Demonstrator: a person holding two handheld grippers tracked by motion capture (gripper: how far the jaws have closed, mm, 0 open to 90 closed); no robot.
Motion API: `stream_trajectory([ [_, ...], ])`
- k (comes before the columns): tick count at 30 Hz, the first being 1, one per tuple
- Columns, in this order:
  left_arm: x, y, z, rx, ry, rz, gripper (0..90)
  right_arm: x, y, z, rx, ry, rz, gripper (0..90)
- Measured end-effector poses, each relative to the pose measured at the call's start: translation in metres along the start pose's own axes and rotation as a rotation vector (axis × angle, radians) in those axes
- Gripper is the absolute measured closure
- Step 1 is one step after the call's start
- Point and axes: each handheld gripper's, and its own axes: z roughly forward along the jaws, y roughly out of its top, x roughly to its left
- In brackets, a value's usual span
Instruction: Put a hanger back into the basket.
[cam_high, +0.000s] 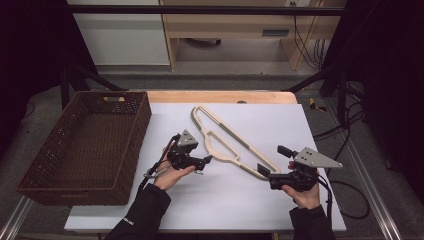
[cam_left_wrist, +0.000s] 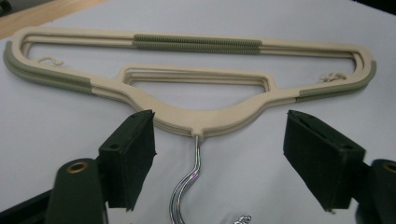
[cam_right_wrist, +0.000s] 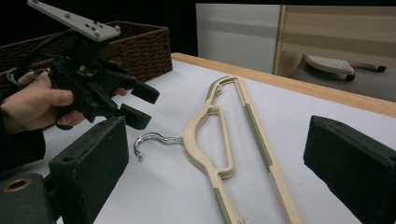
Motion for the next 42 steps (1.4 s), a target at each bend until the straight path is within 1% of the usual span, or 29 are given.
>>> stream_trajectory([
  [3,0.001,-0.003,0.01,0.033,-0.006,0.004,31.8,-0.001,-0.001,0.001,0.007,-0.003,-0.001,7.0],
  [7,0.003,-0.006,0.021,0.058,0.003,0.014,41.5,-0.002,-0.001,0.004,0.013,-0.004,-0.004,7.2],
  [8,0.004,-0.006,0.023,0.062,0.015,0.02,43.5,-0.002,-0.001,0.004,0.012,-0.003,-0.007,7.2],
  [10,0.005,-0.007,0.025,0.075,0.019,0.023,47.6,-0.002,-0.002,0.005,0.015,-0.002,-0.01,7.3],
  [13,0.008,-0.009,0.029,0.091,0.011,0.021,54.7,-0.002,-0.002,0.006,0.017,-0.003,-0.004,7.3],
  [17,0.009,-0.011,0.032,0.105,0.012,0.025,61.9,-0.001,-0.002,0.007,0.017,-0.002,-0.006,7.4],
  [18,0.01,-0.011,0.033,0.103,0.012,0.019,64.0,-0.001,-0.002,0.007,0.018,-0.002,-0.007,7.4],
  [20,0.011,-0.012,0.035,0.116,0.021,0.021,66.0,-0.001,-0.002,0.007,0.022,-0.002,-0.004,7.4],
  [21,0.012,-0.012,0.036,0.122,0.02,0.013,67.6,-0.001,-0.002,0.007,0.024,-0.002,-0.006,7.4],
  [25,0.014,-0.014,0.039,0.139,0.003,0.002,72.9,-0.001,-0.002,0.008,0.024,0.002,-0.008,7.5],
  [27,0.014,-0.015,0.04,0.137,-0.003,-0.001,75.1,-0.002,-0.003,0.008,0.023,0.0,-0.01,7.5],
  [31,0.014,-0.015,0.043,0.151,-0.016,-0.005,80.0,-0.001,-0.002,0.008,0.026,0.001,-0.007,7.6],
  [35,0.015,-0.015,0.042,0.144,-0.02,-0.013,84.6,-0.001,-0.003,0.008,0.028,0.003,-0.009,7.6],
  [37,0.016,-0.014,0.041,0.145,-0.022,-0.008,86.6,-0.002,-0.003,0.009,0.028,0.002,-0.01,7.6],
  [38,0.015,-0.014,0.042,0.14,-0.02,-0.012,86.8,-0.002,-0.003,0.009,0.029,0.003,-0.01,7.6],
  [42,0.014,-0.012,0.041,0.156,-0.017,0.009,87.5,-0.002,-0.003,0.011,0.035,0.005,-0.012,7.7],
])
